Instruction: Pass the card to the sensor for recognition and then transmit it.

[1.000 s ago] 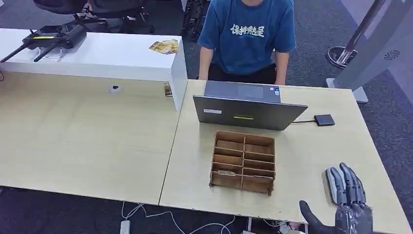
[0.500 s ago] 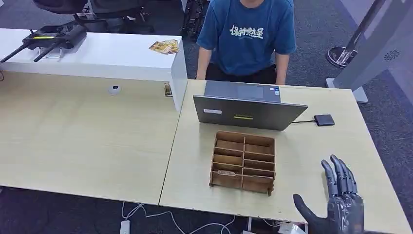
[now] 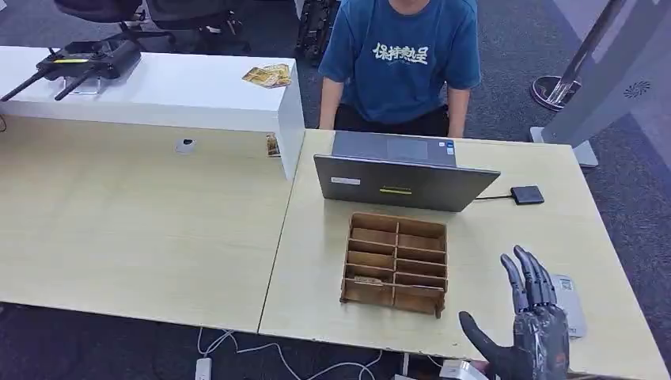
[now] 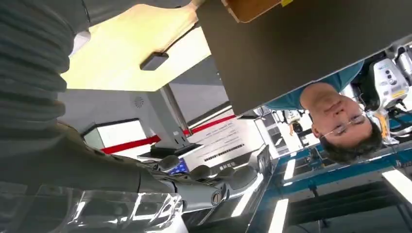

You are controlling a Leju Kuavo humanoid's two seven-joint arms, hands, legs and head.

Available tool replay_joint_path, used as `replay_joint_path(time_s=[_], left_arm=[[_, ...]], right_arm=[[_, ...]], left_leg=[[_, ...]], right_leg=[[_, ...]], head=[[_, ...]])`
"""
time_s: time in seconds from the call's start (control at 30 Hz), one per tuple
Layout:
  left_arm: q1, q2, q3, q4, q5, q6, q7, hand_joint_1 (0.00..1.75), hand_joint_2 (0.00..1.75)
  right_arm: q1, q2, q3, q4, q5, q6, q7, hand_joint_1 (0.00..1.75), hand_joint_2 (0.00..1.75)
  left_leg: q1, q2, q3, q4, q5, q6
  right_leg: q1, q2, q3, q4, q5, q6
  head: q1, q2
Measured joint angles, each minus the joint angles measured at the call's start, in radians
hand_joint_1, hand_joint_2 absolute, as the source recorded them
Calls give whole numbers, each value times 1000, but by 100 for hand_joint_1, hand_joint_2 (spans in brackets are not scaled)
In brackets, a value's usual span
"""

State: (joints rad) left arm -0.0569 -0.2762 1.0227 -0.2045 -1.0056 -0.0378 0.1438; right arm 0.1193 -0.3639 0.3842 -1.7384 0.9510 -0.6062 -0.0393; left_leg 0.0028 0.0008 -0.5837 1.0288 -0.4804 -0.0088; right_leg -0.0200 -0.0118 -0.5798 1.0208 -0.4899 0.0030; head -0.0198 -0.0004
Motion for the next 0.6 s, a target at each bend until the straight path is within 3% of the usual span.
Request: replay_joint_path(time_s=[0.6], left_arm=[[0, 0, 0, 0, -12, -1, 0, 0, 0]], right_arm=[[-29, 10, 50, 42, -7, 40, 13, 0, 175]], left_leg=[[0, 0, 0, 0, 0, 0]], right_leg=[[0, 0, 0, 0, 0, 0]], head=[[0, 0]])
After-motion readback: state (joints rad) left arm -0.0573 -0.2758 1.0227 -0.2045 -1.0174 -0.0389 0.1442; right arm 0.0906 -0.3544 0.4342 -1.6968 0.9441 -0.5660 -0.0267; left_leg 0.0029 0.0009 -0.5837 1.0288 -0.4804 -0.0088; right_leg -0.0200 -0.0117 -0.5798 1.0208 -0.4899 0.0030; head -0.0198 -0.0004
